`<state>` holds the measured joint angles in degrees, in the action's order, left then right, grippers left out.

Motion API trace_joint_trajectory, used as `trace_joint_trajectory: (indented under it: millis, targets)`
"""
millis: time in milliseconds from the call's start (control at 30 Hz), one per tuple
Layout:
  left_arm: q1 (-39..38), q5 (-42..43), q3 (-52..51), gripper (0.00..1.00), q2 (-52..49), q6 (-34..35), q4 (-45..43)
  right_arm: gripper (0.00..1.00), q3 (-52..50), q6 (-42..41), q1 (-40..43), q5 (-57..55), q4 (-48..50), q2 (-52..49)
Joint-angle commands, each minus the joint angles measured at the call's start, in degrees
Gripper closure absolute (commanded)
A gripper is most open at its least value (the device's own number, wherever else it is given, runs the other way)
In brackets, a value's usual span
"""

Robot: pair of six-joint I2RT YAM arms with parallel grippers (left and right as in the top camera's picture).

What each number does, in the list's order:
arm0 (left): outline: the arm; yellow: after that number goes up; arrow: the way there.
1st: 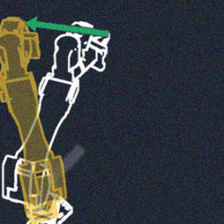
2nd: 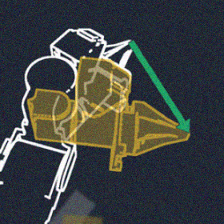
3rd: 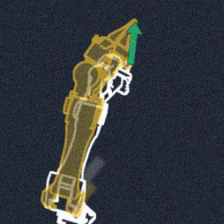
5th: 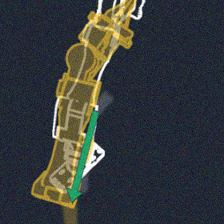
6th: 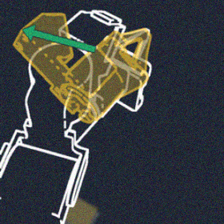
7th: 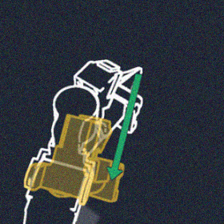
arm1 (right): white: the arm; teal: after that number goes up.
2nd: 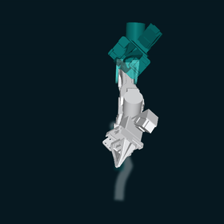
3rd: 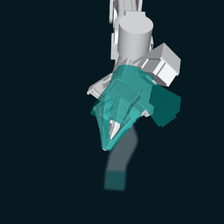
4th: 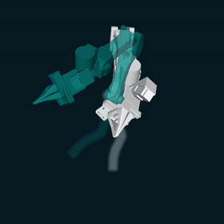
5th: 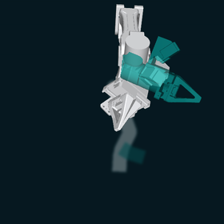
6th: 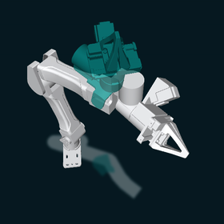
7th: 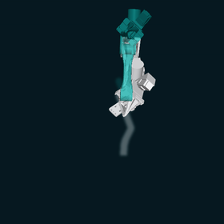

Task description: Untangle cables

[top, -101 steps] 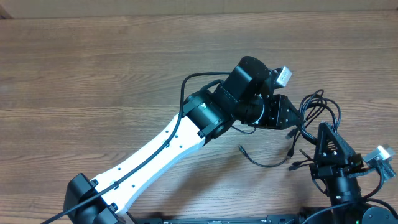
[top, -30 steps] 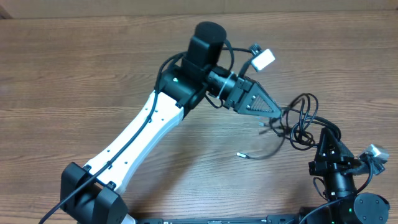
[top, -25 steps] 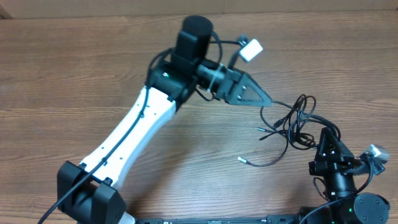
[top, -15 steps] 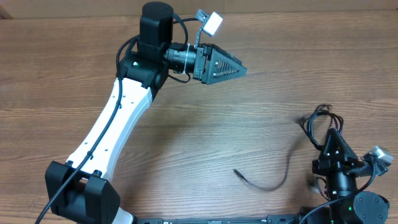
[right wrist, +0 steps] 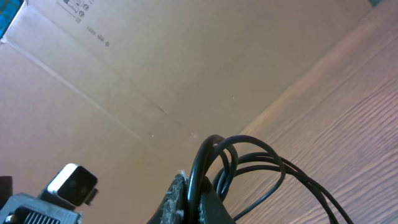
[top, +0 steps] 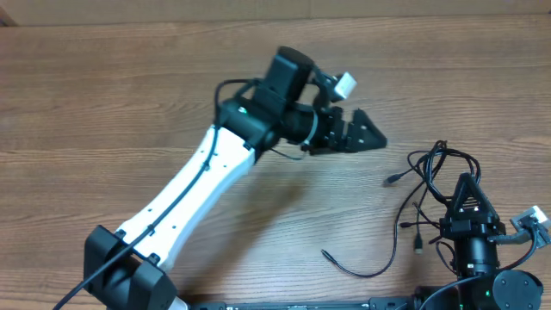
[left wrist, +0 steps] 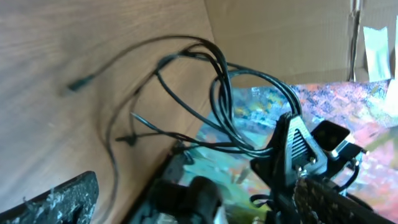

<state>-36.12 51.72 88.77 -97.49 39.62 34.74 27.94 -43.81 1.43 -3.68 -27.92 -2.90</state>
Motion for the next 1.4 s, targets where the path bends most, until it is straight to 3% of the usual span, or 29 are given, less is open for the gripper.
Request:
trace_joint_trajectory:
  millis: [0, 300, 400, 633, 700, 800, 1133, 1300, 1367]
  targets:
    - [-4.17, -5.68, 0.42, 0.00, 1.60, 12.44, -0.76, 0.96, -0.22, -1.40, 0.17, -0.79, 0.83, 0.13]
    - [-10.82, -15.78, 0.42, 0.01, 1.60, 38.77, -0.74, 0.96, -0.22, -1.92, 0.17, 1.09, 3.52, 0.13]
    - [-11.78, -16.39, 0.42, 0.00, 1.60, 44.04, -1.62, 0.96, -0.22, -2.69, 0.17, 2.95, 6.14, 0.13]
    - [-12.70, -16.26, 0.42, 0.00, 1.60, 48.04, -8.24, 0.96, -0.22, -2.69, 0.17, 7.26, 9.84, 0.13]
    - [-13.05, -16.33, 0.42, 0.07, 1.60, 49.13, -8.57, 0.96, -0.22, -2.69, 0.17, 7.26, 9.84, 0.13]
    - [-13.44, -16.39, 0.42, 0.37, 1.60, 49.35, -9.44, 0.96, -0.22, -2.71, 0.17, 7.37, 9.84, 0.13]
    - [-13.84, -16.39, 0.42, 0.39, 1.60, 49.37, -9.97, 0.96, -0.22, -11.02, 0.17, 10.88, 9.64, 0.13]
    - [-13.84, -16.37, 0.42, 0.64, 1.60, 49.37, -9.97, 0.96, -0.22, -11.74, 0.17, 11.15, 9.25, 0.13]
    - [-13.84, -16.39, 0.42, 0.69, 1.60, 49.37, -9.97, 0.96, -0.22, -11.72, 0.17, 11.30, 8.94, 0.13]
